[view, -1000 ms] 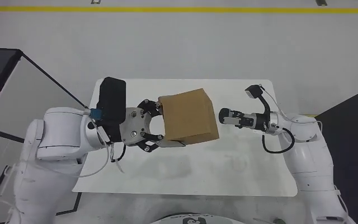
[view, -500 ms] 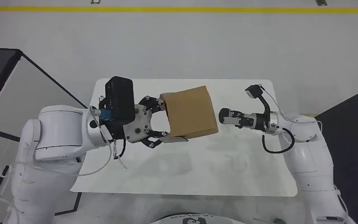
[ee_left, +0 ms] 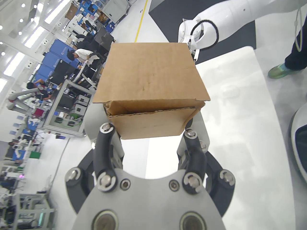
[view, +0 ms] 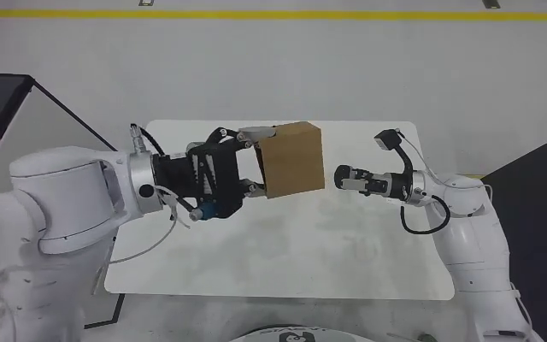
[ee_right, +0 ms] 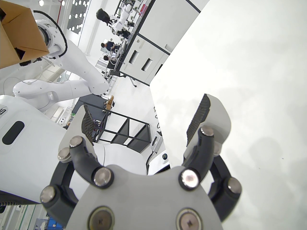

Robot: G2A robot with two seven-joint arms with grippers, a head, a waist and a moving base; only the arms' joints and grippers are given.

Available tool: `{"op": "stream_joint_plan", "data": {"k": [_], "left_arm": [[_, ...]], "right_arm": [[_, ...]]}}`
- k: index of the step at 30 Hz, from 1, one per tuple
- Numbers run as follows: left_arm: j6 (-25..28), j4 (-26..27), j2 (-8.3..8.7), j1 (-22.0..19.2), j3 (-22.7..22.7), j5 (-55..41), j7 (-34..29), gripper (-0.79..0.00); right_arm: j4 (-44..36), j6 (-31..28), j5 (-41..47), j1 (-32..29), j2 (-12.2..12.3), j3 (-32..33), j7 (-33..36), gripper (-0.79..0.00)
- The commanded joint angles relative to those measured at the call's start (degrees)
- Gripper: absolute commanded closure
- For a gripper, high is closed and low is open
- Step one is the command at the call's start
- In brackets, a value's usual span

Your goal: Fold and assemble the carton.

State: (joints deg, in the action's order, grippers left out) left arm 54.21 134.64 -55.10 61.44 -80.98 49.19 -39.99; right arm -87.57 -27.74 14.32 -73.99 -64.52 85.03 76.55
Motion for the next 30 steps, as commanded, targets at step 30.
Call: {"op": "stream_joint_plan", "data": {"k": [30], "left_arm": [[-0.12, 0.0, -0.22, -8.23, 1.69, 46.58, 42.14, 0.0]], "right_arm": [[0.0, 0.0, 0.0, 0.0, 0.0, 0.0, 0.0, -0.785]]}}
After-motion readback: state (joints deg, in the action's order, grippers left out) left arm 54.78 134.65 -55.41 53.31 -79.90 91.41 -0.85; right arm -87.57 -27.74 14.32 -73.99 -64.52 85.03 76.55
